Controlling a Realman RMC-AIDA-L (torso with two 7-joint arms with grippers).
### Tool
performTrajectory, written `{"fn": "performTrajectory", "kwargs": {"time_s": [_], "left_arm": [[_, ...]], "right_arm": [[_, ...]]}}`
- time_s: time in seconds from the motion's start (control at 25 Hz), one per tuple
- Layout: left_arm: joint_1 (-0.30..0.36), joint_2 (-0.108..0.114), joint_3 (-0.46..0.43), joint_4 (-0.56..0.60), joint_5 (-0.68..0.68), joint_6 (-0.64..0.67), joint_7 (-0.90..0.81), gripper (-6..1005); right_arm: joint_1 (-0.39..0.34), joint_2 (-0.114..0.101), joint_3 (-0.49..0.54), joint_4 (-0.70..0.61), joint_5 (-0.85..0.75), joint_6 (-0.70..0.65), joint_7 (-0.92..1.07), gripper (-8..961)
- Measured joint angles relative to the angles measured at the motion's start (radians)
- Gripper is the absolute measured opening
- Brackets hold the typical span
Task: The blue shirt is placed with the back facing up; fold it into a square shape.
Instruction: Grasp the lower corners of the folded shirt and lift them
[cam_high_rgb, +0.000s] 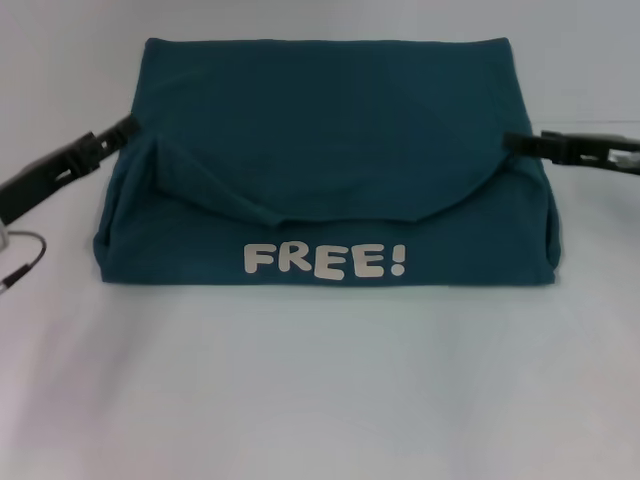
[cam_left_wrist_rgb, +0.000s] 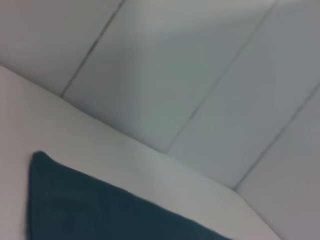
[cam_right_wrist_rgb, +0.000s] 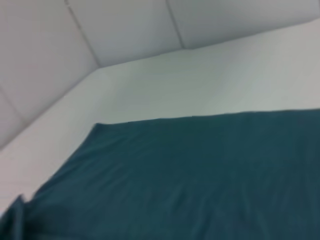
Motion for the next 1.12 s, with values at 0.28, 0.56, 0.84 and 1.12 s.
{"fn": "performTrajectory", "kwargs": {"time_s": [0.28, 0.56, 0.84, 1.12], "left_arm": [[0.116, -0.024, 0.098, 0.107, 0.0, 0.029, 0.007, 875], [0.188, -0.038, 0.124, 0.166, 0.052, 0.051, 0.081, 878], [0.188, -0.045, 0.149, 0.149, 0.107, 0.039, 0.201, 877], [0.183, -0.047, 0.204, 0.125, 0.114, -0.03, 0.277, 877]], "right_arm": [[-0.068, -0.005, 0.0, -0.06, -0.001, -0.138, 0.085, 728], [-0.081, -0.013, 0.0, -0.055, -0.005, -0.145, 0.12, 729], [-0.082, -0.005, 0.008, -0.051, -0.004, -0.14, 0.124, 725], [-0.083, -0.001, 0.01, -0.049, 0.0, -0.14, 0.125, 724]]}}
